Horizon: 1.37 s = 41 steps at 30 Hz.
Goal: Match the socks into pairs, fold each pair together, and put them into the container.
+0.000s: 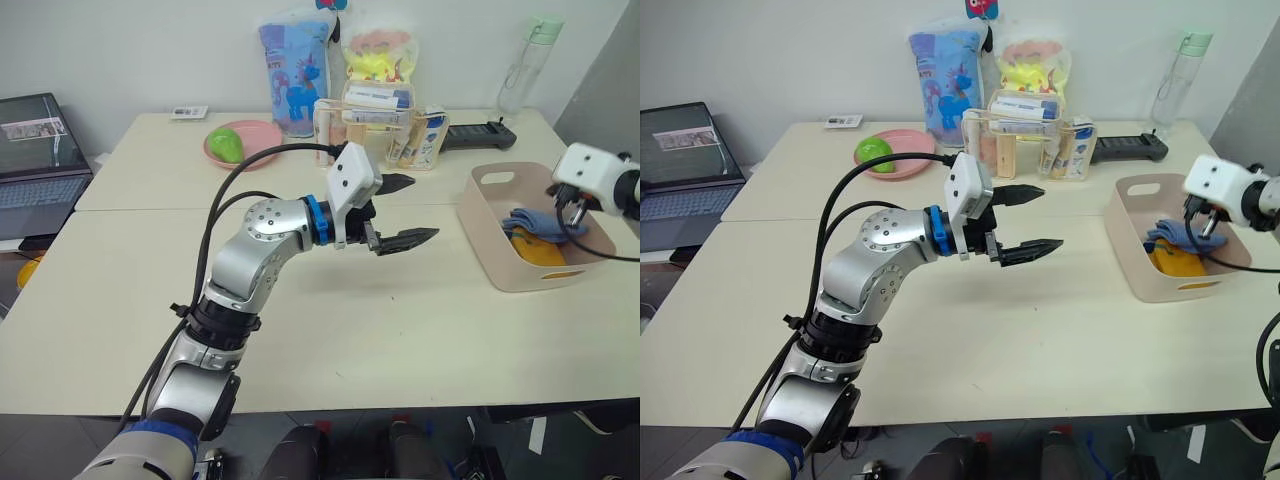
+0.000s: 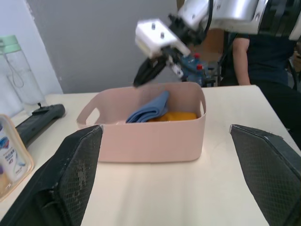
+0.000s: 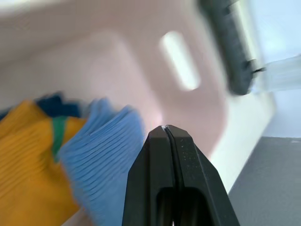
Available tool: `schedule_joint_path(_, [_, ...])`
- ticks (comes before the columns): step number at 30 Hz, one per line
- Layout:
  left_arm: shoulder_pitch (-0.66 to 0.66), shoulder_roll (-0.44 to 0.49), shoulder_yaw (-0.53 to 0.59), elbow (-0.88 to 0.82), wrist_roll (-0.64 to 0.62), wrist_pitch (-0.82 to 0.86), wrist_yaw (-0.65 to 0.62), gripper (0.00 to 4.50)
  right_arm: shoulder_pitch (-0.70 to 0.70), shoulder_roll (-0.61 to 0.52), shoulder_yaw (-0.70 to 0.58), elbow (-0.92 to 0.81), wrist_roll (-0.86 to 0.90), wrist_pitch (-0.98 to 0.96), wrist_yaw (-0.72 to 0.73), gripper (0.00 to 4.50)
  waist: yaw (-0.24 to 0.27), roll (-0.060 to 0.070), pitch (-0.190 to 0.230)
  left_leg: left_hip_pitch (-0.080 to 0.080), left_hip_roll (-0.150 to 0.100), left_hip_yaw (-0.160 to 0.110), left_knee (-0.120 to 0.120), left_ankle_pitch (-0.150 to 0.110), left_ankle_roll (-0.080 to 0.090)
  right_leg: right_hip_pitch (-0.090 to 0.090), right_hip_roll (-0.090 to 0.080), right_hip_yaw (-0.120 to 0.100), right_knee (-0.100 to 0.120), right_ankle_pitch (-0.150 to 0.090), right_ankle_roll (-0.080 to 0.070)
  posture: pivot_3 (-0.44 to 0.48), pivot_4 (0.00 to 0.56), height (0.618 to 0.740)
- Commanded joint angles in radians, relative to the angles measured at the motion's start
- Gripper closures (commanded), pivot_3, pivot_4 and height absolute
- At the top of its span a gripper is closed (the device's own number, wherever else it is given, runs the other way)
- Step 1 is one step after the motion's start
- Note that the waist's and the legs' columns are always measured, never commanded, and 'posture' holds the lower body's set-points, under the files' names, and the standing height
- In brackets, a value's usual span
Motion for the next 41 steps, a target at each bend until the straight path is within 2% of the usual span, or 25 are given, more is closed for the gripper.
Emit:
schedule_joint_path(1, [0.061,0.062,0.071,-0.03,0.02,-0.032,0.019,0.0,0.053,0.067,-0.108,-0.286,0.183,0.148,0.028,4.47,-0.009,0.0,0.0,0.0,0.001,0.0,0.0,0.0,0.0,0.0,0.001,0.0,0.0,0.0,0.0,0.0,0.15,0.74])
schedule_joint_path(4, [0.127,0.077,0.132,-0.013,0.041,-0.079,0.086,0.0,0.147,0.166,-0.168,-0.535,0.289,0.33,-0.046,4.47,-0.007,0.0,0.0,-0.001,0.001,-0.003,0.001,0.0,0.0,0.001,0.001,-0.002,0.0,0.0,0.0,0.0,0.15,0.74])
schedule_joint_path(6, [0.154,0.072,0.163,-0.003,0.047,-0.101,0.118,0.0,0.187,0.205,-0.188,-0.64,0.321,0.414,-0.086,4.47,-0.003,0.0,0.0,-0.001,0.0,-0.004,0.003,0.0,0.0,0.001,0.0,-0.003,0.0,0.0,0.0,0.0,0.15,0.74])
schedule_joint_path(7, [0.175,0.069,0.182,0.0,0.044,-0.11,0.135,0.0,0.215,0.235,-0.194,-0.696,0.338,0.462,-0.115,4.31,0.004,0.0,0.0,-0.002,-0.001,-0.004,0.003,0.0,0.0,0.001,0.0,-0.003,0.0,0.0,0.0,0.0,0.15,0.74])
schedule_joint_path(9, [0.26,0.059,0.236,0.012,0.071,-0.157,0.218,0.0,0.324,0.364,-0.178,-0.849,0.375,0.549,-0.227,3.88,0.01,-0.001,-0.002,-0.002,-0.001,-0.005,0.003,0.0,0.0,0.001,-0.001,-0.003,0.0,0.0,0.0,0.0,0.15,0.74])
schedule_joint_path(12, [0.339,0.038,0.274,-0.002,0.083,-0.171,0.294,0.0,0.427,0.485,-0.162,-0.966,0.376,0.593,-0.342,2.84,0.01,-0.002,-0.002,-0.001,-0.001,-0.006,0.001,0.0,0.0,0.0,-0.001,-0.004,-0.001,0.0,0.0,0.0,0.15,0.74])
schedule_joint_path(15, [0.457,0.033,0.279,-0.059,0.114,-0.182,0.341,0.0,0.582,0.579,-0.123,-1.006,0.327,0.532,-0.446,1.81,0.017,-0.002,-0.002,-0.002,-0.003,-0.007,0.004,0.0,0.0,0.001,-0.001,-0.004,0.0,0.0,0.0,0.0,0.15,0.74])
schedule_joint_path(20, [0.591,0.033,0.278,-0.11,0.138,-0.198,0.378,0.0,0.75,0.631,-0.101,-1.024,0.263,0.436,-0.557,0.03,0.018,-0.001,-0.003,-0.001,-0.004,-0.007,0.004,0.0,0.0,0.001,-0.001,-0.003,0.001,0.001,0.0,0.0,0.15,0.74])
schedule_joint_path(24, [0.719,0.032,0.282,-0.15,0.157,-0.192,0.408,0.0,0.883,0.668,-0.082,-1.034,0.232,0.375,-0.626,0.03,0.011,0.0,-0.005,0.002,-0.004,-0.006,-0.001,0.0,0.0,0.001,-0.001,-0.001,0.0,0.0,0.0,0.0,0.15,0.74])
schedule_joint_path(27, [0.747,0.036,0.287,-0.152,0.193,-0.215,0.445,0.0,0.916,0.685,-0.078,-1.036,0.236,0.355,-0.639,0.03,0.011,0.0,-0.005,0.002,-0.003,-0.006,0.0,0.0,0.0,0.001,-0.001,-0.001,0.001,0.0,0.0,0.0,0.15,0.74])
schedule_joint_path(41, [0.752,-0.014,0.269,-0.153,0.204,-0.21,0.488,0.0,0.868,0.677,-0.066,-0.957,0.223,0.316,-0.646,0.03,0.011,0.0,-0.005,0.003,-0.003,-0.006,0.0,0.0,0.0,0.002,0.0,-0.001,0.0,0.001,0.0,0.0,0.15,0.74])
